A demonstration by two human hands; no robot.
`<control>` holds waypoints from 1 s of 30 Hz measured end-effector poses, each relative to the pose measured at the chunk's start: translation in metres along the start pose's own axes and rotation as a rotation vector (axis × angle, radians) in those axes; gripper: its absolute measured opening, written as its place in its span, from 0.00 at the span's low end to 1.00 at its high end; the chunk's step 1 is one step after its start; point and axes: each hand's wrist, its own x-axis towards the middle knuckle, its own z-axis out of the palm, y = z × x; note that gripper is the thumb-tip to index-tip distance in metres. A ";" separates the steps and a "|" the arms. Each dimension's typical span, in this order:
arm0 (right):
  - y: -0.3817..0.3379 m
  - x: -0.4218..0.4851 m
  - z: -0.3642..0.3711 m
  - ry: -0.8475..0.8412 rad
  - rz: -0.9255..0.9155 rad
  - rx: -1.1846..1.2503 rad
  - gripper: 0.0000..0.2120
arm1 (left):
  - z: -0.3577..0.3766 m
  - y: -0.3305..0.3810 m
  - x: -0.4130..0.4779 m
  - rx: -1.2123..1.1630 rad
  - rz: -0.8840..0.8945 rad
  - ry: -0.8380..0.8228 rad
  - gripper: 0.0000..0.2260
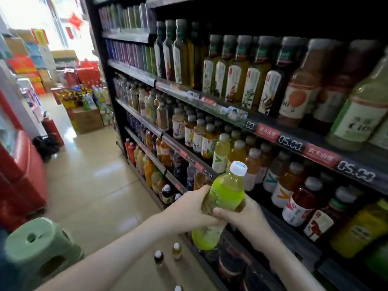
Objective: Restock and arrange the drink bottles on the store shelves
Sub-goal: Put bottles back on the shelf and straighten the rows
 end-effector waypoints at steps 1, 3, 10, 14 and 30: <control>-0.007 0.014 -0.004 0.021 -0.025 -0.007 0.18 | -0.011 -0.001 0.014 -0.020 0.028 -0.007 0.22; -0.022 0.043 -0.009 0.061 -0.086 -0.031 0.18 | -0.034 0.000 0.044 -0.055 0.088 -0.017 0.24; -0.076 0.138 -0.020 0.189 -0.169 -0.116 0.16 | -0.104 0.000 0.134 -0.113 0.182 0.053 0.24; -0.093 0.164 -0.016 0.234 -0.180 -0.137 0.15 | -0.129 -0.008 0.162 -0.179 0.225 0.027 0.24; -0.111 0.054 -0.025 1.044 -0.142 -0.187 0.12 | -0.100 0.066 0.190 -0.364 0.670 -0.338 0.09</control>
